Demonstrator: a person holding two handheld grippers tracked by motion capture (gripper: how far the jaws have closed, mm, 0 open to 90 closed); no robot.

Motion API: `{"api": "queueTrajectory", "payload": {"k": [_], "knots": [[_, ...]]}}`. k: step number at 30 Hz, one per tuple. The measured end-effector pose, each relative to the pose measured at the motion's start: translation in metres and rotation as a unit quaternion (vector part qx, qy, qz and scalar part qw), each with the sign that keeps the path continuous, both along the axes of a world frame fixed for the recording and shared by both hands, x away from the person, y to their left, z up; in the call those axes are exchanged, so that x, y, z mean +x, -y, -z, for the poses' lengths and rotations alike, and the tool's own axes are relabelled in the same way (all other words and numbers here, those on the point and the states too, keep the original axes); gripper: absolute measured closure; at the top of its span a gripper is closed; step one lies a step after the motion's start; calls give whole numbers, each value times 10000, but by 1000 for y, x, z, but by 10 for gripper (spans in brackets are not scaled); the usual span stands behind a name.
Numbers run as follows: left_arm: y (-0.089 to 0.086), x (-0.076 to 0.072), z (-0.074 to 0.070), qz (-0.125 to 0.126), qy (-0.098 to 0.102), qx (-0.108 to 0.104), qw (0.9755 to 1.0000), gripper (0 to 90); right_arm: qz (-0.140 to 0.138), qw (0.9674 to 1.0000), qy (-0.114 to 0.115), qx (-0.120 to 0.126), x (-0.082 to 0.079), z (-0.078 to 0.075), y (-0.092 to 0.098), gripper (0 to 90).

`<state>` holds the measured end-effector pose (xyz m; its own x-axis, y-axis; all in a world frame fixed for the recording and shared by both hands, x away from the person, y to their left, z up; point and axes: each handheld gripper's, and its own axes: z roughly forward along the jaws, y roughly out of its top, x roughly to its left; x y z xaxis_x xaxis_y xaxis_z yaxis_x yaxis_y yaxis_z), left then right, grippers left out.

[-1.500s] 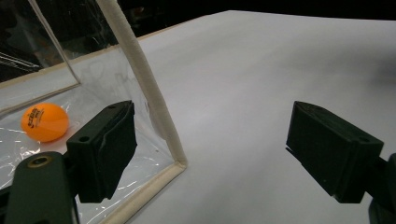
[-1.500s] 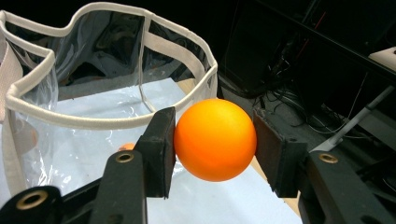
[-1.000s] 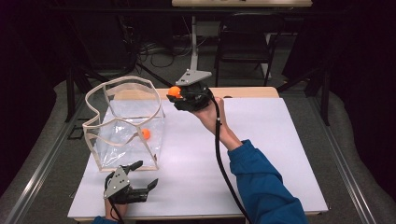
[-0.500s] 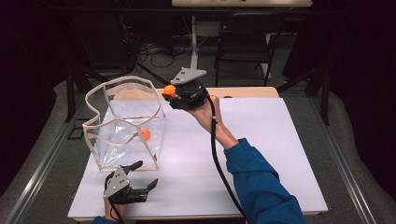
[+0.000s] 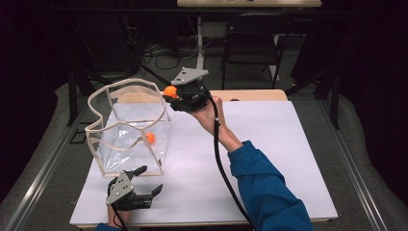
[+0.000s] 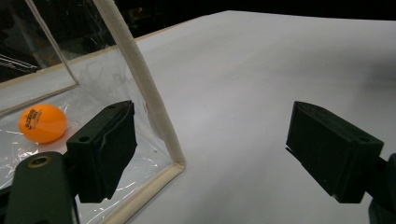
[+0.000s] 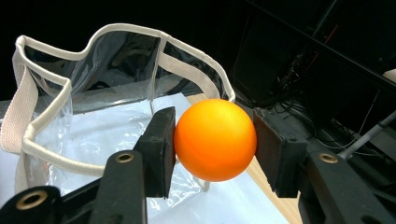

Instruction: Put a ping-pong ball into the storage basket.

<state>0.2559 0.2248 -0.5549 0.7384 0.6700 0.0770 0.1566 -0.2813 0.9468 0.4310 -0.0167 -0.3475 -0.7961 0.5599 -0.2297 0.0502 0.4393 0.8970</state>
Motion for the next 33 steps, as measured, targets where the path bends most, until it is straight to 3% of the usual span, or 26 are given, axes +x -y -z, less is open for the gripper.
{"api": "queueTrajectory", "payload": {"k": [14, 33], "knots": [[-1, 0, 0, -5, -11, -18, 10000, 159, -71, 9999, 82, -7, -1, -2, -14, 507], [-1, 0, 0, 3, -24, -27, 10000, 159, -176, 9998, 8, 47, 4, -2, -28, 507]]}}
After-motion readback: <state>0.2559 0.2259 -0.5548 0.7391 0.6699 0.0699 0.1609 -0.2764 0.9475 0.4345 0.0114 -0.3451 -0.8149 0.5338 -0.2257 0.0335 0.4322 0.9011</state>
